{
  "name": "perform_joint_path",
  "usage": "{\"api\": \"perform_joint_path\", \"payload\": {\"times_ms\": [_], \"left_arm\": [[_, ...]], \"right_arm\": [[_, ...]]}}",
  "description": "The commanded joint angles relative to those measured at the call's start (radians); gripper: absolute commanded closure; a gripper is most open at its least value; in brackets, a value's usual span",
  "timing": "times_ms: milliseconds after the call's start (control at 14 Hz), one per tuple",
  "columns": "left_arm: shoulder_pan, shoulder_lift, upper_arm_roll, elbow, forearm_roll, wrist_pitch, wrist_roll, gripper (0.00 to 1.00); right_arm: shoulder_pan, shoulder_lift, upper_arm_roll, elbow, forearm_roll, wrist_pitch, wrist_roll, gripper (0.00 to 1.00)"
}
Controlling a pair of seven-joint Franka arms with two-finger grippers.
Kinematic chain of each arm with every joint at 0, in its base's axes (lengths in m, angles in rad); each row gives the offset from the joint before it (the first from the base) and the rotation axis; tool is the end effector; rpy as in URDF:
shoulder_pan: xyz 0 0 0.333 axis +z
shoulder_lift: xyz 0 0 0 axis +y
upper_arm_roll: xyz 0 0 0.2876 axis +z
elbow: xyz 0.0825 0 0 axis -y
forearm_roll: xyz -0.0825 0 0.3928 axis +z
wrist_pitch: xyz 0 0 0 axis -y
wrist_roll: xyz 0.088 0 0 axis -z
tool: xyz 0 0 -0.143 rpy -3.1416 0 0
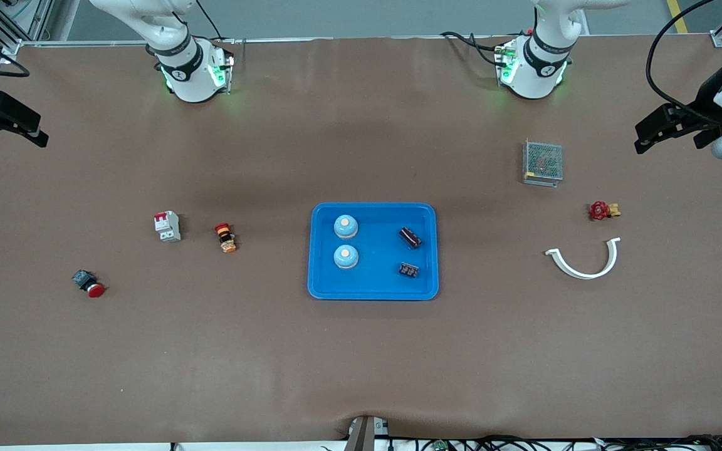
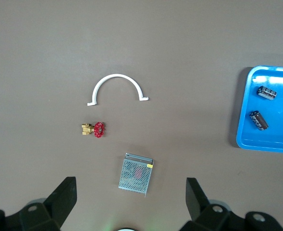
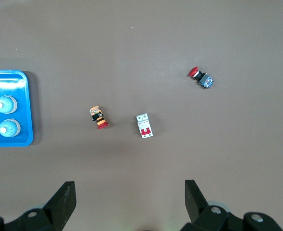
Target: Place electrolytic capacitor and blue bell in tray
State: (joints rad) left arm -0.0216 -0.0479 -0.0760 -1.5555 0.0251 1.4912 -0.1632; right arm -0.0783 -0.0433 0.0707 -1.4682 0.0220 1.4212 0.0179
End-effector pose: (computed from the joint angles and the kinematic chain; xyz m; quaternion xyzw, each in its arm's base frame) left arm 0.5388 -0.0499 0.5869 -0.9993 -0.0337 0.0063 0.0153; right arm 0.5341 0.0002 0.6193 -0.9999 0.0112 0.0020 0.0093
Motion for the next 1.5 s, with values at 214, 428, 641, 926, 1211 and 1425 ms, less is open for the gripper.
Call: {"api": "perform_joint_path", "payload": {"times_ms": [214, 428, 641, 926, 1211, 1425], "left_arm": [[0.002, 0.000, 0.005, 0.012, -0.021, 0.001, 0.002, 0.00], [0.002, 0.000, 0.005, 0.012, -0.021, 0.000, -0.004, 0.00], [0.000, 0.002, 0.005, 0.014, -0.020, 0.000, -0.010, 0.00], [0.003, 0.002, 0.005, 0.015, -0.020, 0.000, -0.009, 0.00], [0.006, 0.002, 0.007, 0.029, -0.019, 0.000, 0.005, 0.00], [0.005, 0.002, 0.007, 0.029, -0.019, -0.002, -0.002, 0.00]], "right_arm": [[0.006, -0.023, 0.000, -0.034, 0.013, 0.082, 0.031, 0.00], [0.009, -0.004, -0.002, -0.021, 0.013, 0.116, 0.033, 0.00], [0.011, 0.008, -0.002, -0.011, 0.012, 0.116, 0.033, 0.00], [0.009, 0.020, -0.002, -0.011, 0.012, 0.122, 0.033, 0.00], [0.009, 0.025, -0.002, -0.011, 0.013, 0.131, 0.036, 0.00], [0.009, 0.028, -0.002, -0.011, 0.013, 0.136, 0.036, 0.00]]}}
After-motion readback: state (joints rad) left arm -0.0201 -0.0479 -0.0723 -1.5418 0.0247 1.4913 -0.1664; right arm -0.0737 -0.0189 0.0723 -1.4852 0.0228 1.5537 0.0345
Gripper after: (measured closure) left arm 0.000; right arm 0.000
